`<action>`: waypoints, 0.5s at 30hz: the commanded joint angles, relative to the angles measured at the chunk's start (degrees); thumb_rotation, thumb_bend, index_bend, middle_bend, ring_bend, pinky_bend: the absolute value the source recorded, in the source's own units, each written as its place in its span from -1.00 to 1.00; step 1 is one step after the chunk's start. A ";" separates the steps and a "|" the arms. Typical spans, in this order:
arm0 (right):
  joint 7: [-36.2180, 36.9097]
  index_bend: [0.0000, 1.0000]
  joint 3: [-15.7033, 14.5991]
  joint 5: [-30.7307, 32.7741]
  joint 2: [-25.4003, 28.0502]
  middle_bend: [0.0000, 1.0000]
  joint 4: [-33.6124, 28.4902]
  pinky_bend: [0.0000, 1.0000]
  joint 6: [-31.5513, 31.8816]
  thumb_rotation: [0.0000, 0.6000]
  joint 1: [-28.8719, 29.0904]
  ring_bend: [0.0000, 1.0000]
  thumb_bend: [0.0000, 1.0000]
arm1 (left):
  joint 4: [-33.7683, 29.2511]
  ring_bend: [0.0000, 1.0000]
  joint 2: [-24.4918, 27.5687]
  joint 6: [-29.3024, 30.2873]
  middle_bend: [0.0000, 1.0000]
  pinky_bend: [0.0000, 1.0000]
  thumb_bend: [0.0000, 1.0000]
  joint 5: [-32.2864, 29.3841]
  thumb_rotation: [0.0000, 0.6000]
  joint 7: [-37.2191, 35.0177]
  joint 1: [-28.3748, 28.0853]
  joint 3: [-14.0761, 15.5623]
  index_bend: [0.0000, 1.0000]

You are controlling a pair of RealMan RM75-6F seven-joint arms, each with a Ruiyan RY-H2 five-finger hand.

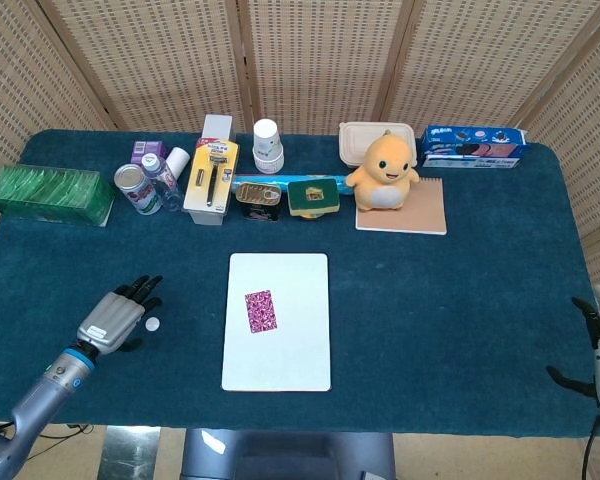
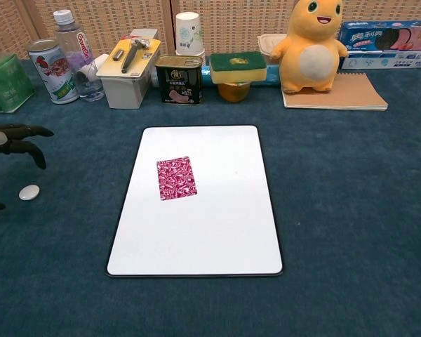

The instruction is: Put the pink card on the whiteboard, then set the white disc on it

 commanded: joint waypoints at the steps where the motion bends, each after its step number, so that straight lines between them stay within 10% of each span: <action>1: 0.17 -0.76 0.02 0.02 0.15 -1.00 0.04 -1.00 -0.27 1.00 0.12 -1.00 -1.00 | 2.38 -1.00 -1.82 -1.15 -1.00 -0.49 -0.61 -0.68 1.00 -1.36 0.16 -0.30 -0.43; 15: 0.38 -0.76 -0.11 -0.08 0.22 -1.00 -0.03 -1.00 -0.20 1.00 0.01 -1.00 -1.00 | 6.56 -1.00 -5.47 0.29 -1.00 -0.49 -0.55 1.19 1.00 -3.12 1.10 -0.95 -0.26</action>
